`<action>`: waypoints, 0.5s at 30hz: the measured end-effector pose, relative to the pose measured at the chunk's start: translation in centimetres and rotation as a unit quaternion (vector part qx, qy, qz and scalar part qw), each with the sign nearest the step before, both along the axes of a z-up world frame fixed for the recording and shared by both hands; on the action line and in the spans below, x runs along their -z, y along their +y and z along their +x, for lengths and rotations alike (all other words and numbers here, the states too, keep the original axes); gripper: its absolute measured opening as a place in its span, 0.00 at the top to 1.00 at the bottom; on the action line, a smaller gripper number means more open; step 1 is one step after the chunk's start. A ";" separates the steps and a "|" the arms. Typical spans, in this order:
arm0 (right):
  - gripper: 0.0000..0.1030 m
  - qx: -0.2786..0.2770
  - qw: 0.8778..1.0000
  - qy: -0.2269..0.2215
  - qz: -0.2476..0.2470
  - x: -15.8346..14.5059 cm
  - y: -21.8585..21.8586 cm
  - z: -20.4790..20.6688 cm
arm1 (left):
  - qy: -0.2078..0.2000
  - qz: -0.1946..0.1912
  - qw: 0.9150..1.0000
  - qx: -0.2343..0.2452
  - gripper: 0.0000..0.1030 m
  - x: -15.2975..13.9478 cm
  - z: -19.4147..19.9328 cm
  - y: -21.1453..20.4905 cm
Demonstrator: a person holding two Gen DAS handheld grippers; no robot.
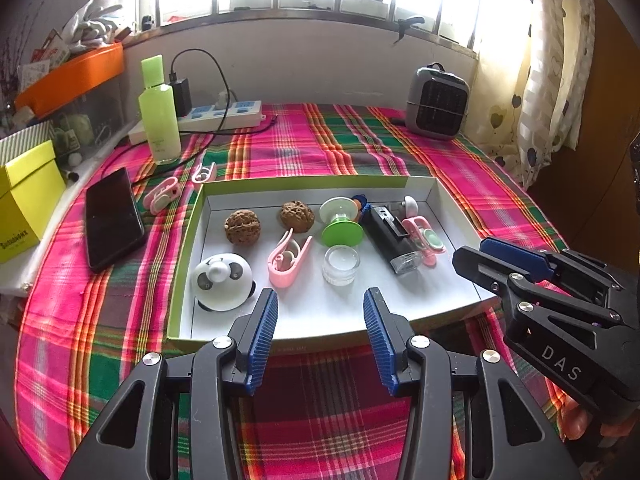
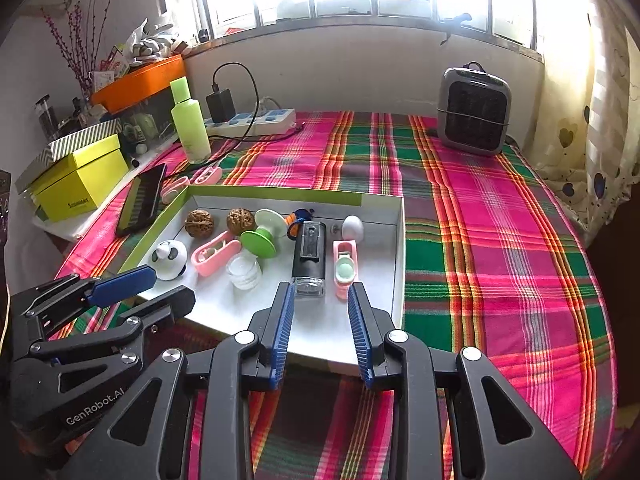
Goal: Organize objects
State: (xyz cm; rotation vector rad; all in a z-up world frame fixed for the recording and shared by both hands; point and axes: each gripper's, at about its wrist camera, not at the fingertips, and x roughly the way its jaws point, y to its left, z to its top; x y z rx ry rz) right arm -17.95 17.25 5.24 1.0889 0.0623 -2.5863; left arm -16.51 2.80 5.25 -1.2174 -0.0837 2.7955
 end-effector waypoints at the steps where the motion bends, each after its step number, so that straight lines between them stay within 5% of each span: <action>1: 0.71 0.001 1.000 0.001 -0.001 0.0 0.0 0.3 | 0.000 0.001 1.000 0.000 0.58 0.0 0.3 0.0; 15: 0.69 0.002 1.000 0.001 0.006 1.0 -0.2 4.6 | -0.005 -0.016 1.000 -0.009 0.58 1.1 4.3 0.0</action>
